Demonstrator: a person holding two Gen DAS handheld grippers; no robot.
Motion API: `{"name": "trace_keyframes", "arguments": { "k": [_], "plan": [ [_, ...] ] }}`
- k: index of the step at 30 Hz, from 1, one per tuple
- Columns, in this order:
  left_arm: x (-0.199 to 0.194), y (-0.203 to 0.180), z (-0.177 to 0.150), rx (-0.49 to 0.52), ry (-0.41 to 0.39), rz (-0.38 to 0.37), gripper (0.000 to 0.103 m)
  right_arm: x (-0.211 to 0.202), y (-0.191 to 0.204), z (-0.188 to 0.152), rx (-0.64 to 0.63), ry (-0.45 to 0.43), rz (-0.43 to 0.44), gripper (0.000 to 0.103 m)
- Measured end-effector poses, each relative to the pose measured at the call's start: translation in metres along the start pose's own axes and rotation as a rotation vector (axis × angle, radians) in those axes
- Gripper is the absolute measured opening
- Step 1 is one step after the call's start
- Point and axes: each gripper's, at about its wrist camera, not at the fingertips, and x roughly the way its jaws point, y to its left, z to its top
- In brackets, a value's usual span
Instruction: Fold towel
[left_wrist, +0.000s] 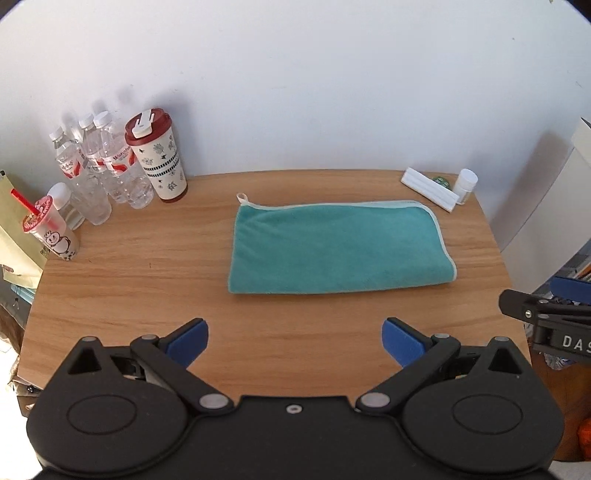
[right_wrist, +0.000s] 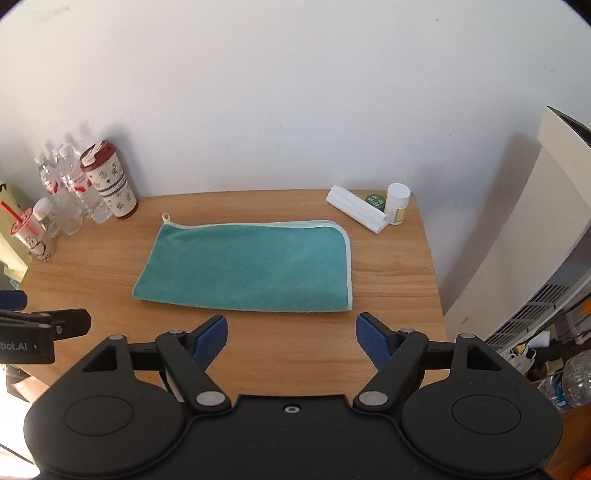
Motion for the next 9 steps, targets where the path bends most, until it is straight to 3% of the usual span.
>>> {"name": "trace_keyframes", "arguments": {
  "k": [9],
  "plan": [
    [-0.0013, -0.0090, -0.0058, -0.035, 0.001, 0.015, 0.102, 0.0082, -0.0059, -0.0060, -0.031, 0.055, 0.014, 0.081]
  ]
}}
